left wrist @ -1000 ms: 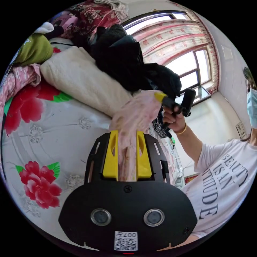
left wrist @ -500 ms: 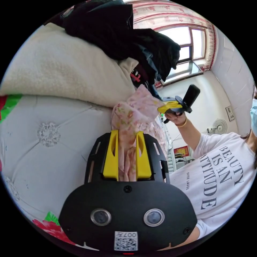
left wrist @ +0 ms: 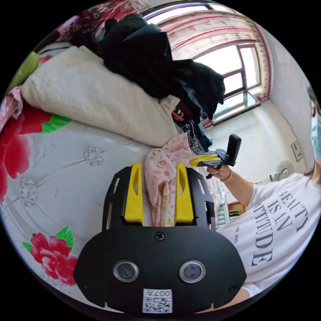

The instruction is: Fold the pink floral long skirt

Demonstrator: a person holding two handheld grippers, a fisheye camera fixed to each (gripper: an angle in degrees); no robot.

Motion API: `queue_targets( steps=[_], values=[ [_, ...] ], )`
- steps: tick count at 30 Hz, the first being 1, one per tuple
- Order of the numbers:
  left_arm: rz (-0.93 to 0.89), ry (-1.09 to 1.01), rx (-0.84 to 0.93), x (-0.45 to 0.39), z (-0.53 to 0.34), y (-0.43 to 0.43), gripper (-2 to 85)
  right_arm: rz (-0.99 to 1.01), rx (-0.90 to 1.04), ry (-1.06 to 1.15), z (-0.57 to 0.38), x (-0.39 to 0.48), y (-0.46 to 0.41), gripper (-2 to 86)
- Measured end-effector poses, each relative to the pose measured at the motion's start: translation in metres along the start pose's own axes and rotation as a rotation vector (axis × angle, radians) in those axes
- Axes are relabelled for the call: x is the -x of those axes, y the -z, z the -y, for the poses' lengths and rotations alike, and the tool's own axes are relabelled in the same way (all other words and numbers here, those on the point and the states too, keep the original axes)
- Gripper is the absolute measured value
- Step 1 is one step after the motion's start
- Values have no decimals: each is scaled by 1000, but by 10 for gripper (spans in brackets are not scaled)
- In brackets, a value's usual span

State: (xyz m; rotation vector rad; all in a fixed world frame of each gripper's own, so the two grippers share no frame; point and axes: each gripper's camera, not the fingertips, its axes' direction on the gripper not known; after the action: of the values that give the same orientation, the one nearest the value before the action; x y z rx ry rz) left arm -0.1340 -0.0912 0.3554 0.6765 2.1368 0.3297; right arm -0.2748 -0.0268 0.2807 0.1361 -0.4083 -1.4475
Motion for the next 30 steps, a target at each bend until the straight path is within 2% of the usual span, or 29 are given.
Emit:
queue_targets(
  steps=[5,8,11,16,19,21,23,25,28,30],
  values=[
    [-47,38,118,20,32,-66,103,-30,33,-86,3,-11,4,-2],
    [-44,58,145,26,41,-94,25,27,20,-165,7,-24,8,-1],
    [-50,49,45,21,34,-95,-5,10,5,-177,9,-25,17,-2],
    [-43,-9,-120,0,-13,-76,-9,-10,-132,-95,-7,-5,60,-2],
    [-2,-183,-191,-40,-41,-72,-9,-58,-224,-45,-24,8,89,-2],
    [24,-315,-125,-70,-52,-88,-9,-78,-210,-34,-37,12,100,-3],
    [75,-461,39,-100,-68,-131,-8,-102,-172,-31,-52,16,105,-3],
    [101,-515,162,-107,-86,-174,-7,-100,-82,-73,-75,12,97,-2],
    [119,-493,367,-93,-114,-248,7,-72,-3,-209,-108,0,81,0],
    [161,-476,486,-84,-124,-283,35,-69,-20,-305,-127,-6,84,2]
  ],
)
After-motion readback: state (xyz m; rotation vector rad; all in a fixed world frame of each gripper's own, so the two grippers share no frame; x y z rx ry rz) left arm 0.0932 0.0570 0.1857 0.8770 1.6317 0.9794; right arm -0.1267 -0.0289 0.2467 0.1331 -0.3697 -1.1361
